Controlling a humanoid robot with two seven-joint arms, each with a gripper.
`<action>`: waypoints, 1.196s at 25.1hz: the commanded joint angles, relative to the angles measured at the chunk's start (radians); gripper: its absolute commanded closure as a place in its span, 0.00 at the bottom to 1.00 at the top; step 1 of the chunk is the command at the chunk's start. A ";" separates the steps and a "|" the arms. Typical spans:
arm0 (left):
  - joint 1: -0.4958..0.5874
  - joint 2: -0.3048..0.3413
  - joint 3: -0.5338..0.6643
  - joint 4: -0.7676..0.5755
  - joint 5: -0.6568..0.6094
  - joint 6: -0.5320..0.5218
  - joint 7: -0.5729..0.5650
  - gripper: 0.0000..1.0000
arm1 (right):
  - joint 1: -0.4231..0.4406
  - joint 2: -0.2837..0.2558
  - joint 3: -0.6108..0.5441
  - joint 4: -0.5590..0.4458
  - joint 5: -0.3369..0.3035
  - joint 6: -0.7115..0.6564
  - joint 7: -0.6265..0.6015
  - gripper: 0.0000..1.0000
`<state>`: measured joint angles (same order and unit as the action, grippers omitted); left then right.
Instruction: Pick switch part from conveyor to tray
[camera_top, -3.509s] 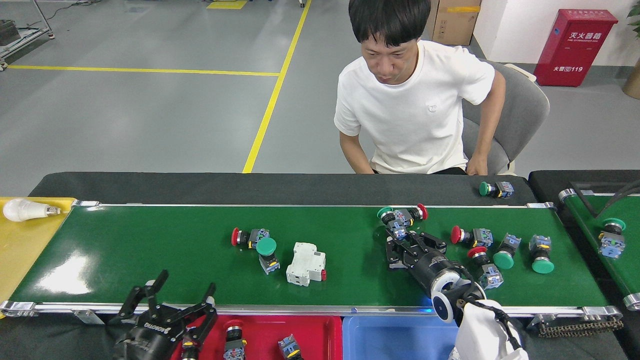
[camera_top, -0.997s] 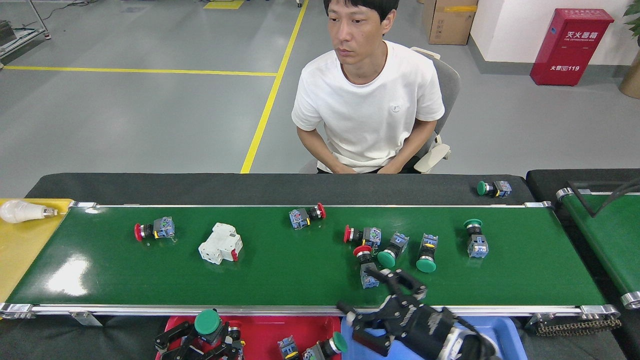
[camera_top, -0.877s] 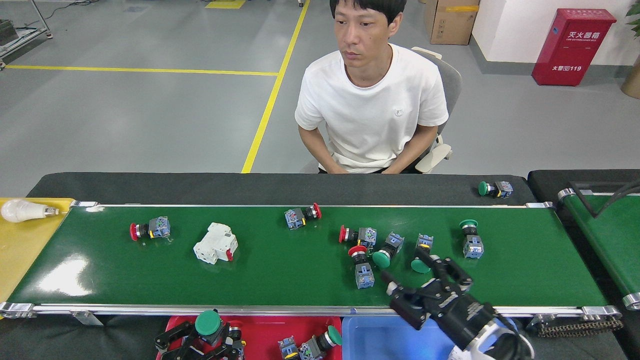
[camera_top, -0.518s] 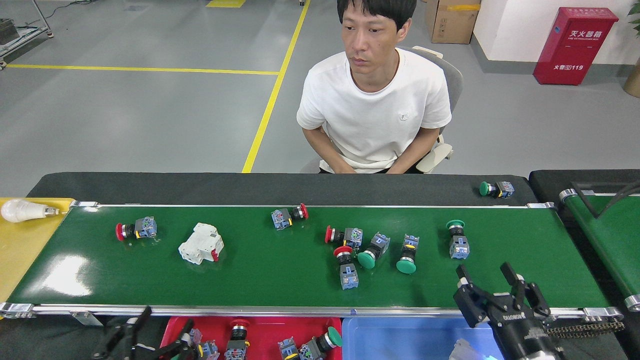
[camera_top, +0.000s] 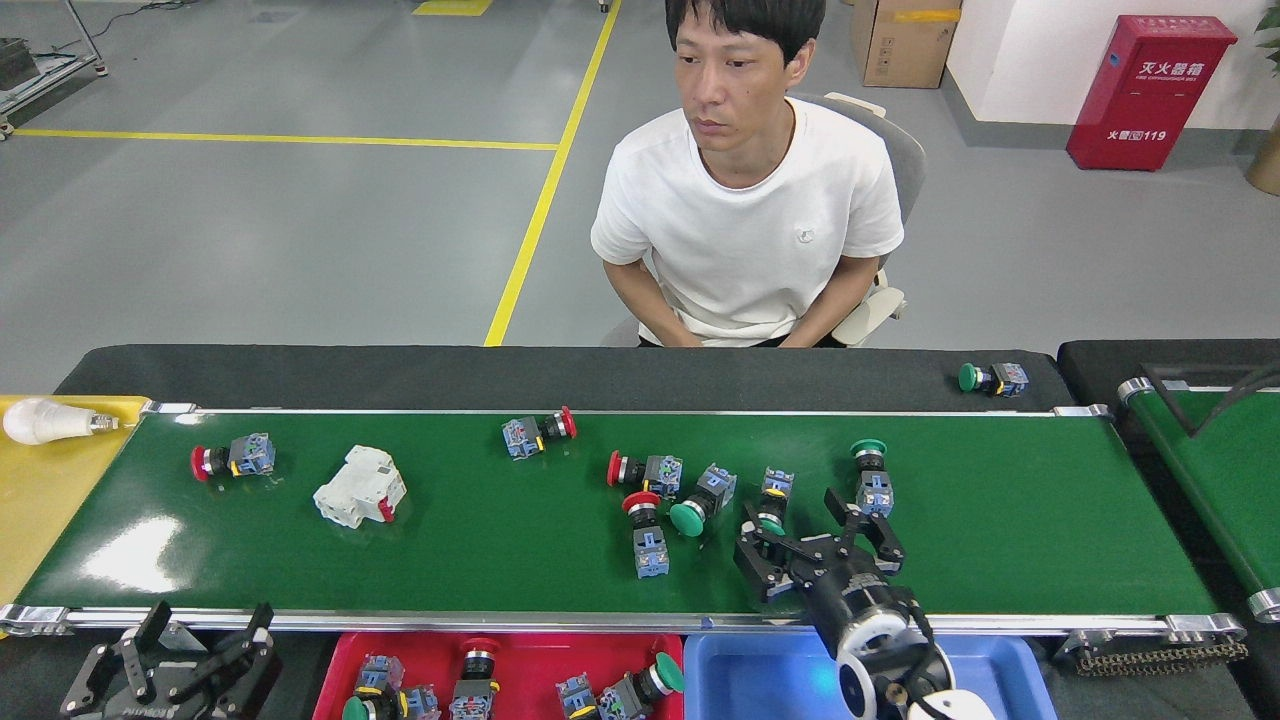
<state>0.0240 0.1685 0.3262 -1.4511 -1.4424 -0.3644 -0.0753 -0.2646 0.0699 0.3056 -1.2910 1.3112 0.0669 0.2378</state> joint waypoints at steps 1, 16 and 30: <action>-0.061 0.016 -0.033 0.052 -0.003 0.008 -0.011 0.00 | -0.041 0.030 0.023 0.022 -0.001 0.016 0.009 0.05; -0.377 0.075 -0.113 0.506 -0.090 0.027 0.112 0.00 | 0.045 0.013 0.029 -0.182 -0.105 -0.282 0.104 0.95; -0.564 0.103 -0.219 0.788 -0.090 0.071 0.207 0.35 | 0.269 0.011 0.039 -0.344 -0.193 -0.852 0.160 0.02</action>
<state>-0.5197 0.2562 0.1094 -0.6640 -1.5311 -0.2936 0.1050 0.0132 0.0692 0.3471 -1.6269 1.1235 -0.7687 0.3781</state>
